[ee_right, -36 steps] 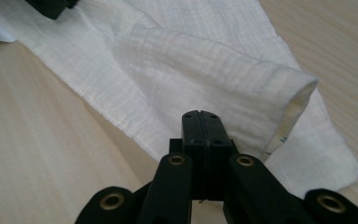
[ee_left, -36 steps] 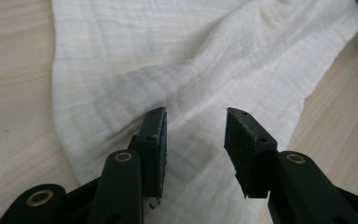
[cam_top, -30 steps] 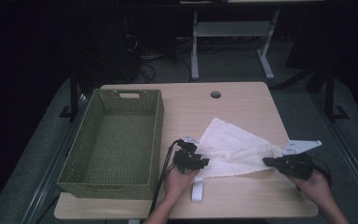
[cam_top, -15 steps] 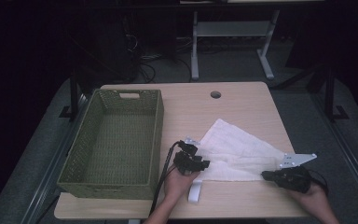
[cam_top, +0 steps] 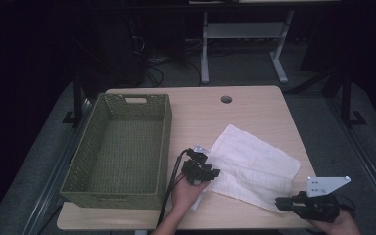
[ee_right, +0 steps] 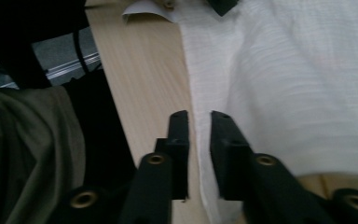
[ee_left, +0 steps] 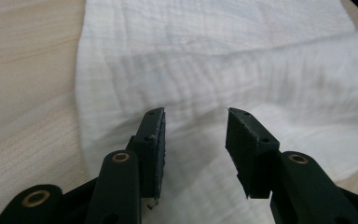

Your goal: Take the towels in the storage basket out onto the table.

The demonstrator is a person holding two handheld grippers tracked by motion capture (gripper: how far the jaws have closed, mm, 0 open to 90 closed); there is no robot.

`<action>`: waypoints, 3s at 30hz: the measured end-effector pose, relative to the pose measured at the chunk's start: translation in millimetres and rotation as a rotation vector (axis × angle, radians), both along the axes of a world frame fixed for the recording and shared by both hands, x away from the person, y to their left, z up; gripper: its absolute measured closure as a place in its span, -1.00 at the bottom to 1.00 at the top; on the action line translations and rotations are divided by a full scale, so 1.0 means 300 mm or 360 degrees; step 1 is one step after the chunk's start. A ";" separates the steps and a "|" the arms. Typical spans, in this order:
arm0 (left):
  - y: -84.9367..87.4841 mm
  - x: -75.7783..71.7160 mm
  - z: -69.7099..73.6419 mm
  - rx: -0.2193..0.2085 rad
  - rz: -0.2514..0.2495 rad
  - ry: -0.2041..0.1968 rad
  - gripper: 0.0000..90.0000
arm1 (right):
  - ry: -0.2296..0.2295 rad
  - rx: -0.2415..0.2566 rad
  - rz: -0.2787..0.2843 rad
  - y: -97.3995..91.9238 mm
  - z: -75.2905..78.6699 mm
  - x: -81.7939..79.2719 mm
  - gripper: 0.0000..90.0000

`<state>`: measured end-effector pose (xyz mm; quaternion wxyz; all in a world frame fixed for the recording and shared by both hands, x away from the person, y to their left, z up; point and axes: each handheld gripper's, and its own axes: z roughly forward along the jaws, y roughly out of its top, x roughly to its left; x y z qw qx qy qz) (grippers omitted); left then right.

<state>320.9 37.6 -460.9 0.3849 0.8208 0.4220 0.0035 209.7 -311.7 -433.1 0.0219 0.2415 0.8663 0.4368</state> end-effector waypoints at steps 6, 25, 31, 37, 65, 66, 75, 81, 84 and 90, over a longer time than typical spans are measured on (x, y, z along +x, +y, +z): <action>-0.007 0.008 0.045 -0.0010 0.0001 -0.0058 0.27 | -0.0098 -0.0046 -0.0291 -0.032 0.008 0.111 0.58; -0.006 0.028 0.029 -0.0037 0.0017 -0.0026 0.25 | 0.0096 -0.0232 -0.0507 -0.042 -0.118 0.361 0.62; -0.022 0.035 0.009 -0.0022 -0.0001 0.0003 0.24 | 0.0012 -0.0297 -0.0613 -0.038 -0.120 0.462 0.53; -0.034 0.033 -0.011 -0.0007 -0.0034 0.0030 0.23 | 0.0004 -0.0290 -0.0678 -0.028 -0.122 0.567 0.44; -0.045 -0.066 -0.002 0.0016 -0.0112 0.0092 0.21 | 0.0007 -0.0325 -0.0596 -0.050 -0.118 0.501 0.32; -0.048 -0.071 -0.001 0.0025 -0.0125 0.0093 0.21 | 0.0006 -0.0316 -0.0593 -0.052 -0.119 0.503 0.32; -0.056 -0.077 0.022 -0.0046 -0.0134 0.0077 0.20 | 0.0032 -0.0294 -0.0569 -0.055 -0.114 0.494 0.22; -0.046 0.002 0.062 -0.0111 -0.0027 -0.0054 0.19 | 0.0012 -0.0236 -0.0578 -0.084 -0.086 0.516 0.13; -0.036 0.059 0.070 -0.0124 0.0049 -0.0112 0.17 | 0.0018 -0.0197 -0.0597 -0.102 -0.070 0.534 0.12; -0.030 0.176 0.061 -0.0145 0.0217 -0.0165 0.14 | 0.0024 -0.0176 -0.0640 -0.132 -0.051 0.582 0.10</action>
